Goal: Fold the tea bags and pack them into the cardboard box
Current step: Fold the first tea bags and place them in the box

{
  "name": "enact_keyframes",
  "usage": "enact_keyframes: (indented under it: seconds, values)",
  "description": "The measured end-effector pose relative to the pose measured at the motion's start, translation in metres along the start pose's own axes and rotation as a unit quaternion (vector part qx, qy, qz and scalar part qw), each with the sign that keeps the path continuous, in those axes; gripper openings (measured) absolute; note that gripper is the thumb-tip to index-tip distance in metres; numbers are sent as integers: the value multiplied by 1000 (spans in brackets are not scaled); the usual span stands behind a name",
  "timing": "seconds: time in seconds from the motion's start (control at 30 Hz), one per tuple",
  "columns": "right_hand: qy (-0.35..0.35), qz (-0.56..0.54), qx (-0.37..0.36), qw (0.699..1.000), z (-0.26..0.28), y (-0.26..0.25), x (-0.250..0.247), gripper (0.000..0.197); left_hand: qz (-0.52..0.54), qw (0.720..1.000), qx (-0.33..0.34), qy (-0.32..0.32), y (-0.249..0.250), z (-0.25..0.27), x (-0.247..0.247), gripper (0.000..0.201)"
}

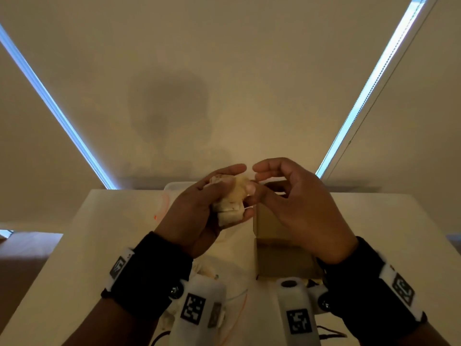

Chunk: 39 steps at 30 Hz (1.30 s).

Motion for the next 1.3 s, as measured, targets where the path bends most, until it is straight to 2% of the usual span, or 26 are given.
enact_keyframes:
  seconds: [0.1, 0.27, 0.37, 0.47, 0.6, 0.77, 0.93, 1.13, 1.3]
  values:
    - [-4, 18, -8, 1000, 0, -3, -5, 23, -33, 999, 16, 1, -1, 0, 4, 29]
    - [-43, -31, 6, 999, -2, -3, -9, 10, -35, 999, 24, -7, -4, -1, 11, 37]
    - [-52, -78, 27, 995, -4, -1, -15, 9, -22, 1000, 18, -13, -2, -2, 13, 39]
    - [-36, -115, 50, 991, -6, 0, -21, 9, -7, 1000, 10, -20, 0, -4, 12, 29]
    - [-22, -147, 57, 987, -10, -2, -29, 8, -16, 999, 14, -37, 1, -7, 14, 33]
    - [22, -121, 30, 992, -19, -6, -35, 15, -43, 997, 40, -41, -3, -13, 21, 31]
    - [64, -79, -12, 995, -26, -12, -43, 17, -69, 996, 46, -31, -8, -14, 24, 20]
    - [50, -82, -15, 995, -24, -15, -36, 20, -36, 997, 59, -26, -9, -13, 31, 20]
    - [84, -95, -36, 991, -21, -15, -43, 14, -25, 998, 55, -23, -8, -5, 36, 15]
Point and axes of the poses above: each hand's wrist, its own z-axis away from the middle knuckle, its own x-axis out of the palm, y = z × x, the point moved 1 cm from there along -z, towards the middle knuckle, and after that the axes turned 10 degrees about z, right-handed, at the moved point
